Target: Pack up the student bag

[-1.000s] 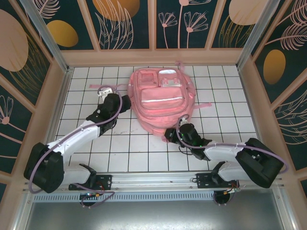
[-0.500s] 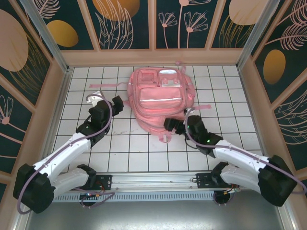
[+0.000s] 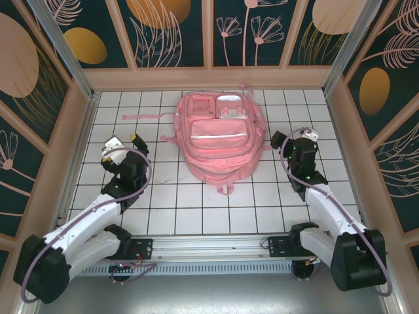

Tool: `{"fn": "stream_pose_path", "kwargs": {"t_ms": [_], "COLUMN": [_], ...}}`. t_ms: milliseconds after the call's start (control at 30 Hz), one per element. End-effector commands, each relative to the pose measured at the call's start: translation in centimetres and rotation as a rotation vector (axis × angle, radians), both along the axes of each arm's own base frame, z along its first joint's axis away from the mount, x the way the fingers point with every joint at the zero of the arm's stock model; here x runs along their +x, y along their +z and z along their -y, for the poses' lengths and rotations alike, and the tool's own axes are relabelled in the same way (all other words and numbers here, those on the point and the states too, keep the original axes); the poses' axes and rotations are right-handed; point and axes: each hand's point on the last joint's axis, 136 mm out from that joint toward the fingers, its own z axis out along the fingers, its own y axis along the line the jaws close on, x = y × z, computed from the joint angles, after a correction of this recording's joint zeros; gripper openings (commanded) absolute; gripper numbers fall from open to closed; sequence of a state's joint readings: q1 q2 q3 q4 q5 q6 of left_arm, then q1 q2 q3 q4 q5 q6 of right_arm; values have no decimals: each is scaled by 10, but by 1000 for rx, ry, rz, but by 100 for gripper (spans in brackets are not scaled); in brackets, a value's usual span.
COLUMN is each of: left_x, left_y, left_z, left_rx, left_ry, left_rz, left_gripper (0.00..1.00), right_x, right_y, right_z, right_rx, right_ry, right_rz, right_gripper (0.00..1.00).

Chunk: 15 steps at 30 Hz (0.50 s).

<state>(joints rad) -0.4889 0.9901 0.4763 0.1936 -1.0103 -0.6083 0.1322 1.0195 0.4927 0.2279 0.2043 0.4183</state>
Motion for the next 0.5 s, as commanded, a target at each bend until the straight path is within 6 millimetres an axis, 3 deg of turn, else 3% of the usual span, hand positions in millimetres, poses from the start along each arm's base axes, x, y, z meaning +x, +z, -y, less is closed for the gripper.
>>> {"fn": "stream_pose_path", "kwargs": {"t_ms": [0, 133, 267, 467], "left_x": [1, 15, 37, 51], "left_y": [-11, -30, -22, -64], "left_z": [-30, -52, -56, -78], "left_rx": [89, 109, 231, 209], "left_ry": [156, 240, 217, 163], "left_rz": [-37, -126, -169, -229], "left_gripper": [99, 99, 99, 99], "right_x": [11, 13, 8, 15], "right_y": [13, 6, -5, -39], "right_z": [27, 36, 48, 53], "right_rx": [-24, -117, -212, -331], "right_ry": [-67, -67, -112, -112], "right_rz": [82, 120, 127, 73], "right_gripper": [99, 99, 99, 99]}}
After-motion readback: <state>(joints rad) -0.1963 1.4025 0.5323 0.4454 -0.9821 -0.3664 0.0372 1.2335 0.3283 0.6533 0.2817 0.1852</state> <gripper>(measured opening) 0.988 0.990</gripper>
